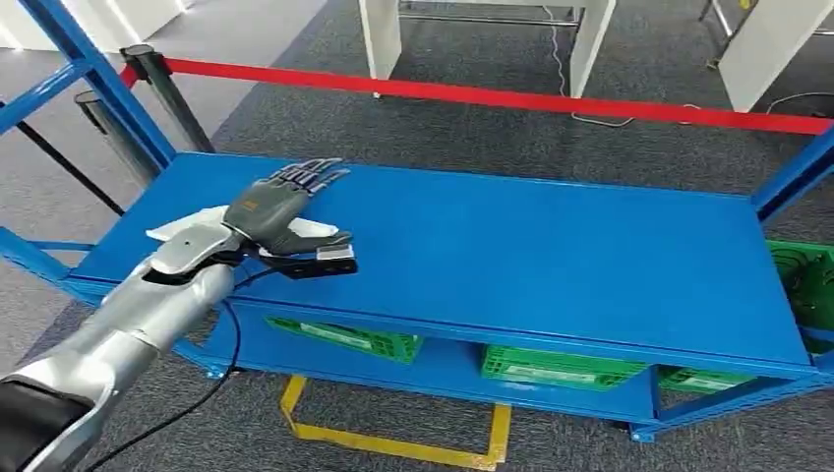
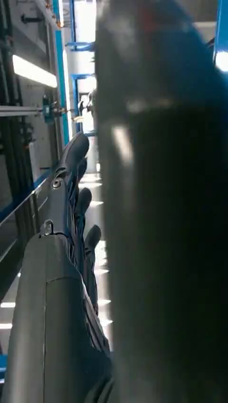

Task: Take the parts from the cabinet and place them on the table.

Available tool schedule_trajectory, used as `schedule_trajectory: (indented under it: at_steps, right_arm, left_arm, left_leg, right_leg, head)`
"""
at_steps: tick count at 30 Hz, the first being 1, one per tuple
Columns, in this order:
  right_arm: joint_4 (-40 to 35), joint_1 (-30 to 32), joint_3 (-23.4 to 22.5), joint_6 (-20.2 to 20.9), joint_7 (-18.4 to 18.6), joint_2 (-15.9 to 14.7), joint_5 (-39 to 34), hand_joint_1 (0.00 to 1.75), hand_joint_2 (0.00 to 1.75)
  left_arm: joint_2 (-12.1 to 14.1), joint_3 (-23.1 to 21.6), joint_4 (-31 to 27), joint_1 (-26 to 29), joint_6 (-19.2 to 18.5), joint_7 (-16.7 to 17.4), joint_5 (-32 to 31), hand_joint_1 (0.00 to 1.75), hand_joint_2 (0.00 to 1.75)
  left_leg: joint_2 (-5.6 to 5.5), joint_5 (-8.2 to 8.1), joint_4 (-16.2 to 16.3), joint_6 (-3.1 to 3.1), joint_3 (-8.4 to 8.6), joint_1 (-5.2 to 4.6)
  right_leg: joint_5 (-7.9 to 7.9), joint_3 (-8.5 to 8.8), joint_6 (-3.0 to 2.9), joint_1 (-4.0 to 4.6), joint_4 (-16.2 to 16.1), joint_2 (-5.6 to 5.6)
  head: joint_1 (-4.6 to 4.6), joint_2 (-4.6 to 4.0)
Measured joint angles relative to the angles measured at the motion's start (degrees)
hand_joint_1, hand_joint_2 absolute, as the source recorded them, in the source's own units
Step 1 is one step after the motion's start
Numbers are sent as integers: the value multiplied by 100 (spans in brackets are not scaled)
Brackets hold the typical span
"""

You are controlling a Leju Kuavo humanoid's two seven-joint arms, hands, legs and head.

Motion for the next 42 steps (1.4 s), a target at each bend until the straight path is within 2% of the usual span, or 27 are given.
schedule_trajectory:
  at_steps: [1, 4, 5, 6, 7, 8, 10, 11, 12, 14, 15, 16, 20, 21, 22, 25, 26, 27, 28, 30, 32, 35, 36, 37, 40, 41, 42]
  right_arm:
    - [2, -9, 2, -11, 26, 0, 15, 0, 0]
    - [4, 0, 22, -37, 55, 0, 50, 0, 0]
    - [4, -5, 31, -46, 61, -2, 50, 0, 0]
    - [4, -1, 35, -55, 61, -2, 52, 0, 0]
    - [7, -3, 37, -61, 61, -2, 55, 0, 0]
    - [7, -8, 37, -63, 61, -2, 55, 0, 0]
    - [7, -2, 37, -68, 61, -4, 55, 0, 0]
    - [7, -1, 37, -68, 65, -4, 57, 0, 0]
    - [7, -5, 39, -70, 85, -4, 68, 0, 0]
    - [7, -3, 48, -79, 127, -4, 101, 0, 0]
    - [7, 1, 57, -90, 131, -7, 120, 0, 0]
    - [11, -2, 77, -92, 138, -7, 151, 0, 0]
    - [15, 5, 138, -96, 135, -7, 212, 0, 0]
    - [15, 2, 149, -109, 135, -7, 234, 0, 0]
    - [15, -3, 157, -118, 131, -7, 258, 0, 0]
    - [15, 12, 188, -116, 127, -13, 284, 0, 0]
    - [15, 16, 190, -114, 127, -22, 289, 0, 0]
    - [15, 18, 195, -111, 127, -26, 293, 0, 0]
    - [15, 15, 203, -114, 124, -26, 297, 0, 0]
    - [15, 11, 236, -114, 118, -26, 313, 0, 0]
    - [17, 5, 254, -114, 111, -28, 339, 0, 0]
    - [17, 15, 277, -122, 111, -33, 365, 0, 0]
    - [20, 10, 278, -125, 122, -41, 378, 0, 0]
    - [20, 11, 280, -129, 125, -44, 387, 0, 0]
    - [24, 14, 286, -148, 129, -59, 404, 0, 0]
    - [24, 15, 288, -155, 138, -61, 411, 0, 0]
    - [24, 16, 288, -164, 142, -63, 415, 0, 0]
  left_arm:
    - [13, -11, 59, -39, -67, -6, 30, 0, 0]
    - [39, -44, 135, -47, -153, -35, 59, 0, 0]
    - [46, -52, 153, -60, -157, -46, 59, 0, 0]
    - [53, -57, 170, -77, -159, -52, 63, 0, 0]
    - [52, -57, 181, -104, -159, -55, 79, 0, 0]
    - [52, -61, 190, -100, -159, -57, 79, 0, 175]
    - [55, -77, 227, -80, -166, -57, 79, 0, 175]
    - [59, -81, 245, -67, -188, -63, 81, 0, 175]
    - [66, -87, 260, -62, -210, -72, 94, 0, 175]
    - [81, -105, 284, -68, -260, -96, 131, 0, 175]
    - [87, -107, 288, -68, -297, -116, 179, 0, 175]
    - [117, -105, 295, -76, -334, -147, 225, 0, 175]
    - [214, -105, 352, -69, -555, -267, 363, 0, 175]
    - [238, -105, 365, -69, -577, -280, 389, 0, 175]
    - [273, -103, 389, -84, -601, -286, 404, 0, 175]
    - [334, -100, 483, -48, -634, -291, 420, 0, 175]
    - [354, -100, 511, -18, -640, -291, 420, 0, 175]
    - [363, -103, 529, -4, -640, -291, 420, 0, 175]
    - [367, -103, 551, -6, -640, -291, 417, 0, 175]
    - [380, -101, 575, -30, -642, -273, 417, 0, 175]
    - [391, -103, 625, -84, -656, -251, 417, 0, 175]
    - [406, -101, 728, -77, -658, -195, 422, 0, 175]
    - [409, -100, 762, -78, -655, -179, 437, 0, 175]
    - [411, -98, 787, -87, -655, -175, 450, 0, 175]
    - [417, -90, 904, -63, -623, -168, 450, 0, 175]
    - [417, -90, 944, -27, -599, -166, 450, 0, 175]
    - [417, -90, 977, 5, -585, -162, 448, 0, 175]
  left_leg:
    - [0, -65, -136, 5, 68, -34]
    - [-5, -87, -176, 34, 53, -47]
    - [-1, -57, -238, 76, 71, -17]
    - [6, -35, -262, 105, 97, 7]
    - [3, -34, -263, 144, 92, 13]
    - [2, -37, -263, 153, 90, 11]
    - [2, -43, -255, 162, 87, -1]
    - [2, -45, -253, 163, 88, -3]
    - [2, -47, -250, 161, 89, -4]
    - [-3, -59, -231, 145, 93, 0]
    - [-7, -75, -212, 120, 92, 1]
    - [-9, -83, -194, 95, 61, -41]
    - [-14, -43, -204, -10, 62, -18]
    - [-11, -122, -151, -46, 41, -4]
    - [-7, -267, 56, -79, -44, -3]
    - [-5, -838, 1377, -149, -638, 24]
    - [-5, -853, 1571, -152, -730, 29]
    - [-5, -729, 1478, -148, -692, 33]
    - [-5, -516, 1175, -138, -557, 35]
    - [-5, -13, 190, -103, -88, 36]
    - [-9, -70, -219, -66, 97, 6]
    - [-8, -74, -214, 16, 65, -8]
    - [3, -42, -265, 64, 99, 41]
    - [5, -39, -270, 79, 101, 37]
    - [5, -47, -266, 126, 97, 28]
    - [4, -48, -264, 126, 98, 26]
    - [4, -49, -262, 125, 100, 26]
  right_leg:
    - [-14, -30, 28, 44, 23, -1]
    - [23, -42, 104, 20, -21, -9]
    - [10, -33, 143, 42, -23, -9]
    - [-79, -103, 160, 30, 49, -11]
    - [-281, -240, 180, 31, 331, -26]
    - [-500, -436, 191, 20, 787, -27]
    - [-797, -842, 218, 19, 1619, -26]
    - [-771, -909, 226, 17, 1729, -27]
    - [-622, -845, 227, 16, 1583, -27]
    - [-83, -368, 206, 9, 600, -31]
    - [49, -143, 191, 6, 104, -36]
    - [-45, -3, 183, 27, 16, -32]
    - [17, -26, 57, 31, -24, -13]
    - [36, -6, 22, 4, -48, -24]
    - [32, -4, -10, 3, -48, -22]
    - [25, -2, -41, 7, -46, -22]
    - [25, 2, -41, 7, -46, -22]
    - [24, 5, -41, 7, -45, -21]
    - [23, 8, -39, 7, -43, -20]
    - [10, 30, -22, 7, -43, -19]
    - [-6, -13, 23, 50, -14, -11]
    - [18, -19, 113, 35, -50, -23]
    - [-33, -65, 144, 33, -25, -22]
    - [-151, -136, 168, 36, 117, -30]
    - [-721, -716, 211, 25, 1359, -33]
    - [-780, -873, 220, 26, 1655, -33]
    - [-699, -899, 223, 26, 1658, -34]
  head:
    - [5, 0]
    - [7, 0]
    - [7, 0]
    - [11, 0]
    - [48, 0]
    - [63, 0]
    - [68, 0]
    - [59, 0]
    - [61, 0]
    - [61, 0]
    - [63, 0]
    - [63, 0]
    - [59, 0]
    - [59, 0]
    - [15, 0]
    - [9, 0]
    - [13, 0]
    - [9, 0]
    - [13, 0]
    - [11, 0]
    - [11, 0]
    - [18, 0]
    - [13, 0]
    - [41, 0]
    - [59, 0]
    - [61, 0]
    - [59, 0]
